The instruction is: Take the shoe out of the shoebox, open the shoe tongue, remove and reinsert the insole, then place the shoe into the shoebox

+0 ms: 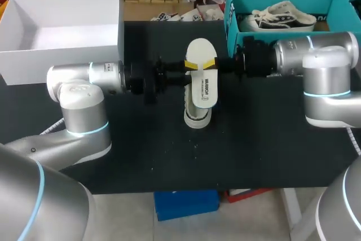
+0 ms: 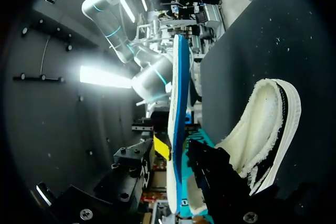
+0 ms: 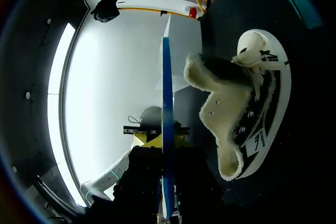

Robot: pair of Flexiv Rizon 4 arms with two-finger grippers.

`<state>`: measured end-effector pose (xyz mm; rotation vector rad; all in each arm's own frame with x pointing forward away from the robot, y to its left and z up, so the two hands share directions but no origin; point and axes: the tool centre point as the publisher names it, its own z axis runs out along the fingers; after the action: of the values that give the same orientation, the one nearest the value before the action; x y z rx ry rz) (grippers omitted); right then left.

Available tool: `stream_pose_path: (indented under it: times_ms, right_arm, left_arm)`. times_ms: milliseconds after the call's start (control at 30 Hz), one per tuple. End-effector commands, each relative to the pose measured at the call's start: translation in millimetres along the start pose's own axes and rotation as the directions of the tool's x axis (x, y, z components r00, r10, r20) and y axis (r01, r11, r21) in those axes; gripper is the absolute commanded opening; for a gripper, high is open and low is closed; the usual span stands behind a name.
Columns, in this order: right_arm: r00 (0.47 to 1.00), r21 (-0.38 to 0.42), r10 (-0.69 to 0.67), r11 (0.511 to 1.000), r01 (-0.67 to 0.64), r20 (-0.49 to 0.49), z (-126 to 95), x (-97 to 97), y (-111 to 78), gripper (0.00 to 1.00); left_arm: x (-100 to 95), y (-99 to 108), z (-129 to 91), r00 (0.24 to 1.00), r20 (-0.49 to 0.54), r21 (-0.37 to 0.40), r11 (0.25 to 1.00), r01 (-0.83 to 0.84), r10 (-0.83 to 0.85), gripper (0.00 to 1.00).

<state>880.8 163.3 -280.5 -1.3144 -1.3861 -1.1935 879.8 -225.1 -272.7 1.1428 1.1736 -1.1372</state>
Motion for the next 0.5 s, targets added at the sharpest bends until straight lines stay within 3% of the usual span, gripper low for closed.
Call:
stream_pose_path:
  times_ms: [33,133,200,267,367,467,500]
  right_arm:
    - [1.000,-0.002,0.001,1.000,-0.001,0.001,0.9,-0.3,-0.2,0.00]
    - [1.000,-0.002,0.001,1.000,-0.001,0.001,0.9,-0.3,-0.2,0.00]
    - [1.000,-0.002,0.001,1.000,-0.001,0.001,0.9,-0.3,-0.2,0.00]
    - [1.000,-0.002,0.001,1.000,-0.001,0.001,0.9,-0.3,-0.2,0.00]
    - [1.000,-0.002,0.001,1.000,-0.001,0.001,0.9,-0.3,-0.2,0.00]
    - [1.000,-0.002,0.001,1.000,-0.001,0.001,0.9,-0.3,-0.2,0.00]
    - [1.000,-0.002,0.001,1.000,-0.001,0.001,0.9,-0.3,-0.2,0.00]
  left_arm:
    - [4.5,3.7,3.0,1.000,-0.004,0.000,1.000,0.004,-0.004,0.33]
    - [4.3,3.5,4.3,1.000,-0.006,0.000,1.000,0.006,-0.006,0.30]
    - [3.7,2.5,5.8,1.000,-0.009,0.002,1.000,0.004,-0.004,0.22]
    - [3.6,2.2,7.3,1.000,-0.009,0.006,1.000,0.006,-0.006,0.26]
    - [4.3,2.7,9.6,1.000,-0.010,0.013,1.000,0.008,-0.008,0.20]
    - [4.3,2.0,11.4,1.000,-0.011,0.017,1.000,0.009,-0.009,0.00]
    - [4.3,2.0,11.4,1.000,-0.011,0.018,1.000,0.010,-0.010,0.00]
